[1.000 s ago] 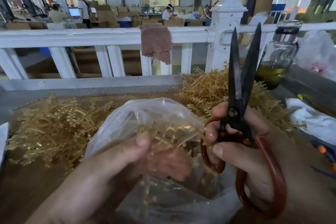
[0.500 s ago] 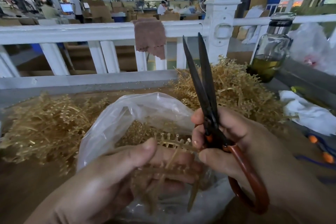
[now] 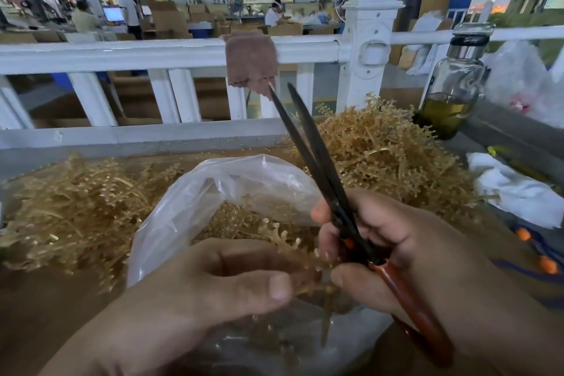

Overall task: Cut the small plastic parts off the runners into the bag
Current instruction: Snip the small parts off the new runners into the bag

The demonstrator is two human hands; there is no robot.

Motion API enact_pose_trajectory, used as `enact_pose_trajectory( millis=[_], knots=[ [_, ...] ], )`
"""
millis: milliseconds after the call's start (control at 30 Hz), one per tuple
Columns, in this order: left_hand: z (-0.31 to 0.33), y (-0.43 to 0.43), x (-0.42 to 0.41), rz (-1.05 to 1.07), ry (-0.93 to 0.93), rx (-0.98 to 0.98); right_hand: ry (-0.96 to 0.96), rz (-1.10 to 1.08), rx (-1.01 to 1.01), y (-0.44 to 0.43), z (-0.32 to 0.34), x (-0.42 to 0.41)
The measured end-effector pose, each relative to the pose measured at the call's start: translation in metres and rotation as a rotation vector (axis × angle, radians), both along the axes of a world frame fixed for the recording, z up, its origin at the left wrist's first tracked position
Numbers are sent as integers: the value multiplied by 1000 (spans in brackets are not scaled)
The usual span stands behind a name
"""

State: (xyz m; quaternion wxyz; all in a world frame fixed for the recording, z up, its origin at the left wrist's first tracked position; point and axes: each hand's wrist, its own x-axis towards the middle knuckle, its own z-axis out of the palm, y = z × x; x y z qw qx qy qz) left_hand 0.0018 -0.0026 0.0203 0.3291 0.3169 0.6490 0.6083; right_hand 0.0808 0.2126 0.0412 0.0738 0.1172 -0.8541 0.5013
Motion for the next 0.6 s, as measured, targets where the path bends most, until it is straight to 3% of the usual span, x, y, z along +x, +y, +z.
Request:
enact_pose_trajectory(
  millis=[133,200,400,600],
  knots=[
    [-9,15,0,252,146,97,-26,-39,-132,-9,-7,-6],
    [-9,19,5,302,155,160,20,-92,-60,-8,-7,-4],
    [-4,23,11,353,-6,300,115,-145,-131,-8,-2,2],
    [-7,30,12,339,-138,298,130,-164,-292,-23,-10,2]
  ],
)
